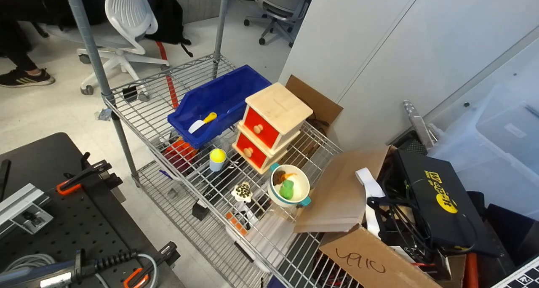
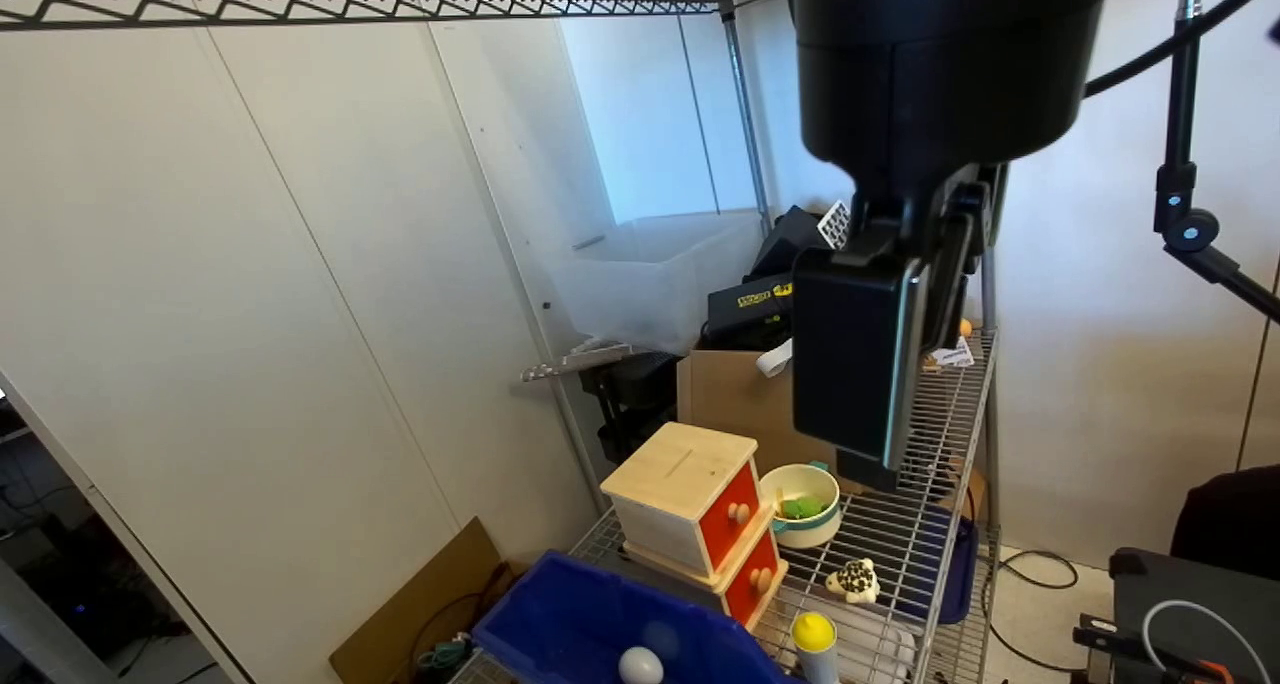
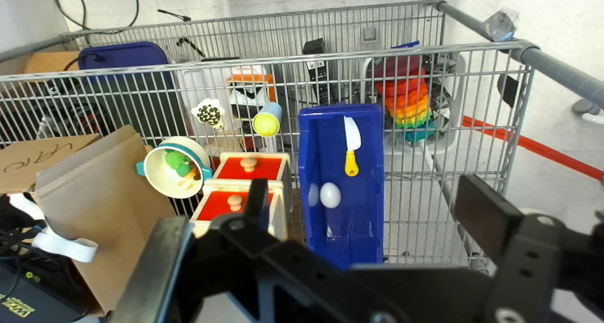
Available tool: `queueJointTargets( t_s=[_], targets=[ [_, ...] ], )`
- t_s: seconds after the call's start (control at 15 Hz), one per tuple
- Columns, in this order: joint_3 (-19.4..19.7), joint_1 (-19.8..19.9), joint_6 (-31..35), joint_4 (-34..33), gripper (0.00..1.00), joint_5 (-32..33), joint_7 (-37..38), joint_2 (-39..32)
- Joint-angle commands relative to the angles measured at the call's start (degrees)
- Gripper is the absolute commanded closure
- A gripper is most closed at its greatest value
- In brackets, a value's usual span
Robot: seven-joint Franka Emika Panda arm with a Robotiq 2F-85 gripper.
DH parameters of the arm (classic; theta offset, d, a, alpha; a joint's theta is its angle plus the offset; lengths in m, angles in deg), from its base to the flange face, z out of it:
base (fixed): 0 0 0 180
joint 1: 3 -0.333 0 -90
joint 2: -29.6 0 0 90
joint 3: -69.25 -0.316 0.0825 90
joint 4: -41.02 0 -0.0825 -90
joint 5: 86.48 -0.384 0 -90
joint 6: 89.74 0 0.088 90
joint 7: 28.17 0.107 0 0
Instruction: Open the top drawer
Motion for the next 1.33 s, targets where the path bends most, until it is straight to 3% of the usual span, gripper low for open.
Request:
queueJointTargets(
  t_s=[0.0,0.87,1.27],
  targets=[
    [1.28,-1.59,-0.15,-0.13,0.0,0.72,0.61,-0.28],
    [4.12,-0.94,-1.38,2.07,0.0,1.87,-1.21,-0.37],
    [7.84,-2.34,-2.6,6.18,0.0,-1.7,-9.02,0.19]
  ],
)
